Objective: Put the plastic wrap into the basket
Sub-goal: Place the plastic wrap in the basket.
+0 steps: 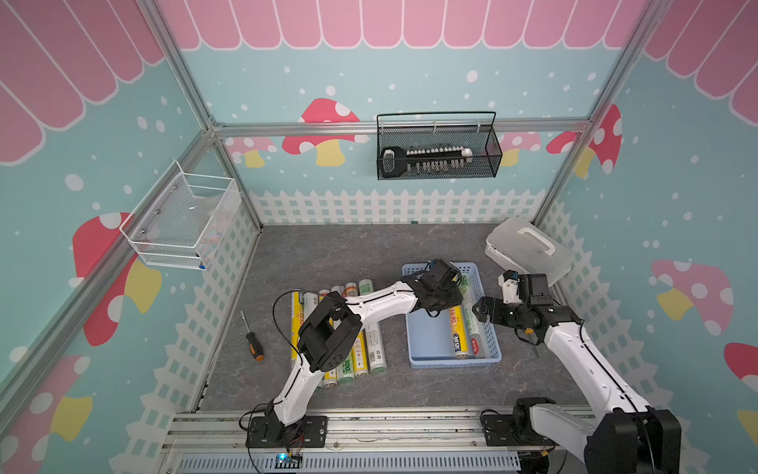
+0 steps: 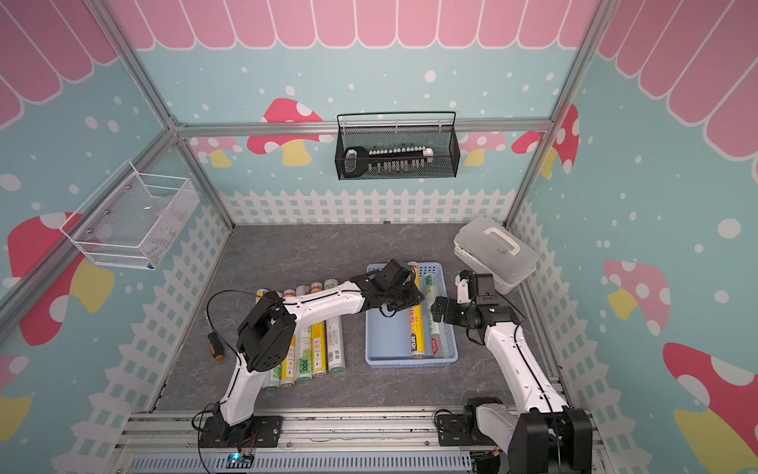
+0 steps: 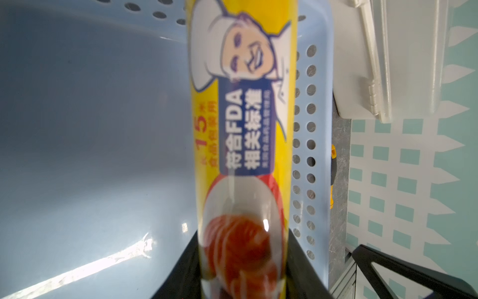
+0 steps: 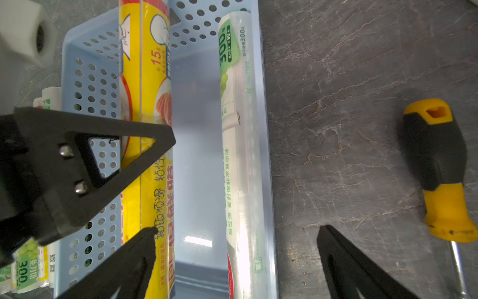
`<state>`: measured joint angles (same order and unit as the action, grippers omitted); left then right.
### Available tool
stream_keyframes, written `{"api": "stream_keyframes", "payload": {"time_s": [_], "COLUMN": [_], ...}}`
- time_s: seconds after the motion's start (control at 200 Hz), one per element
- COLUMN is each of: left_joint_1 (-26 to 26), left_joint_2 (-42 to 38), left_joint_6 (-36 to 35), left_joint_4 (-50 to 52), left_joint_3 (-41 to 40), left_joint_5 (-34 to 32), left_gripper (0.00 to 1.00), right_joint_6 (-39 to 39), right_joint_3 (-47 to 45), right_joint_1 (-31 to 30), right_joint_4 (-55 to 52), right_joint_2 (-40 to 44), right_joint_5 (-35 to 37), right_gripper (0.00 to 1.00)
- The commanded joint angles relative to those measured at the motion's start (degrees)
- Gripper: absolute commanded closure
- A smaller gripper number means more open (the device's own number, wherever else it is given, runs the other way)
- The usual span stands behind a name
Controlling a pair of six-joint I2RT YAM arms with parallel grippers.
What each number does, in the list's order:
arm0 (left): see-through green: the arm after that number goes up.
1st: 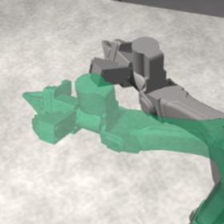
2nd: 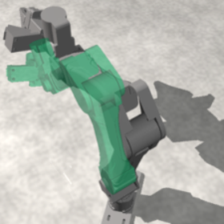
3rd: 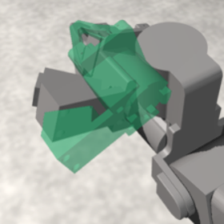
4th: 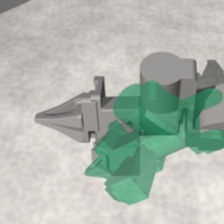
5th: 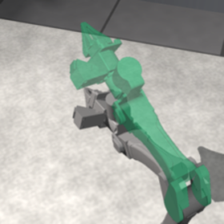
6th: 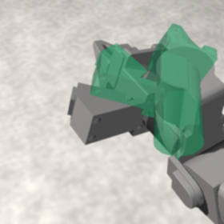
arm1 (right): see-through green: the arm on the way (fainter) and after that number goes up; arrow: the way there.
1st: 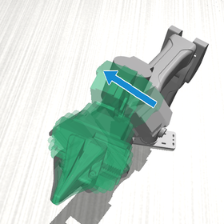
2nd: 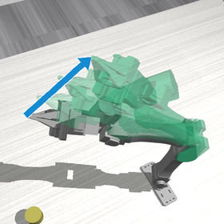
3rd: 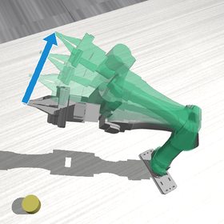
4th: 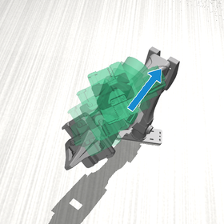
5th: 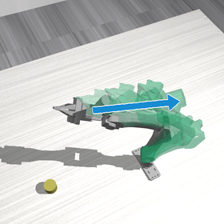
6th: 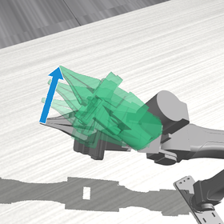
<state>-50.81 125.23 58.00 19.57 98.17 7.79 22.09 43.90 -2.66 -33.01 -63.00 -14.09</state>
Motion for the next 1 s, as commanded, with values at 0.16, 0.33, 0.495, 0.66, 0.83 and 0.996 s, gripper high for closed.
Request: {"api": "stream_keyframes", "payload": {"time_s": [0.16, 0.33, 0.495, 0.66, 0.83, 0.996], "left_joint_1": [-0.3, -0.3, -0.3, -0.3, -0.3, -0.1], "left_joint_2": [3.4, 5.6, 7.0, 8.2, 9.0, 8.2], "left_joint_6": [1.6, 2.6, 3.9, 5.0, 6.2, 4.8], "left_joint_4": [-1.0, -1.0, -1.1, -1.1, -1.3, -1.1], "left_joint_3": [3.1, 4.3, 5.1, 5.6, 5.6, 5.1], "left_joint_5": [1.9, 3.9, 4.4, 4.7, 5.8, 4.7], "left_gripper": [0.84, 0.8, 0.77, 0.68, 0.59, 0.49], "right_joint_6": [0.0, -0.2, -0.9, -1.7, -1.5, -1.4], "right_joint_3": [-2.0, -2.4, -2.9, -2.9, -3.2, -3.5], "right_joint_1": [0.3, 0.3, 0.3, 0.3, 0.3, 0.3], "right_joint_4": [1.7, 1.2, 0.9, 0.5, 0.8, 0.8], "right_joint_2": [-0.1, 0.8, 1.5, 1.0, 1.0, 1.3], "right_joint_5": [-1.5, -2.0, -1.8, -2.2, -2.4, -2.1], "right_gripper": [0.0, 0.0, 0.0, 0.0, 0.01, 0.0]}}
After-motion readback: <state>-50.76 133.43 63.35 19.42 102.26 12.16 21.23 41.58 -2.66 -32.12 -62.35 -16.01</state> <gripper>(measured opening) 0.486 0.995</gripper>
